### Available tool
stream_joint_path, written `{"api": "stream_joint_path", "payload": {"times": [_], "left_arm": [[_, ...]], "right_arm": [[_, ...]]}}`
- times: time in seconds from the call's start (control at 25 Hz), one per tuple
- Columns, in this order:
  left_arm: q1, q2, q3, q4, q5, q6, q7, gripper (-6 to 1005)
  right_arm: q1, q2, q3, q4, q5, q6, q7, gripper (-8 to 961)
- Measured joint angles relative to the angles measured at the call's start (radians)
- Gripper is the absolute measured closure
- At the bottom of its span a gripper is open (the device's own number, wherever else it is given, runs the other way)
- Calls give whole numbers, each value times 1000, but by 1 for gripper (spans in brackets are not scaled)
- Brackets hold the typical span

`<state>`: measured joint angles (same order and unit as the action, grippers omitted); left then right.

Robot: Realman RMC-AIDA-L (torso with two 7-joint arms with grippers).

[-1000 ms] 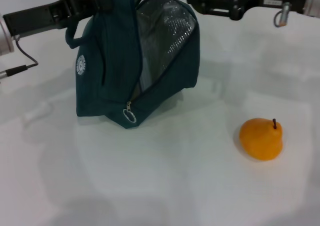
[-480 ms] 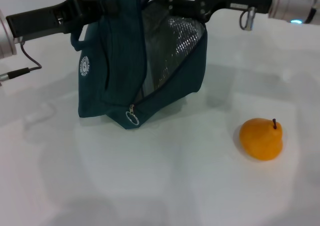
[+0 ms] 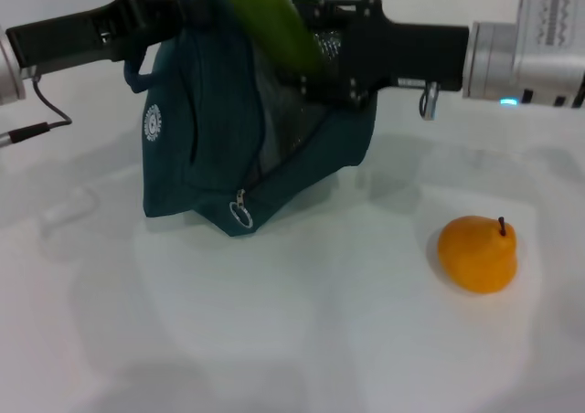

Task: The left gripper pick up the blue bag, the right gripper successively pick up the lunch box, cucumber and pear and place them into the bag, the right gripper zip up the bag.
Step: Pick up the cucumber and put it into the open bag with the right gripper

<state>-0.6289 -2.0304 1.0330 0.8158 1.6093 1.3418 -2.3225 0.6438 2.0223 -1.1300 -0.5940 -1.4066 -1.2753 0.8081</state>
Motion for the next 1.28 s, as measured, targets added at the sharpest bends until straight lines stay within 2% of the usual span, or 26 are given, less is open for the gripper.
{"api": "stream_joint_path", "payload": {"times": [0.32,0.56,0.76,1.08,1.28], "left_arm": [[7,2,-1,0,1,0,0,929],[8,2,-1,0,2,1,4,929],[9,1,-1,0,3,4,6,929],[9,0,-1,1,3,6,7,929],[9,-2,1,2,3,9,9,929]], "right_arm": [[-45,-9,-90,-18,-44,71,71,385],[-78,-11,-86,-89,-139,80,202,384],[-111,-11,-85,-148,-144,92,259,383],[-113,-14,-86,-184,-149,117,332,382],[-96,-13,-87,-226,-222,137,411,381]]}}
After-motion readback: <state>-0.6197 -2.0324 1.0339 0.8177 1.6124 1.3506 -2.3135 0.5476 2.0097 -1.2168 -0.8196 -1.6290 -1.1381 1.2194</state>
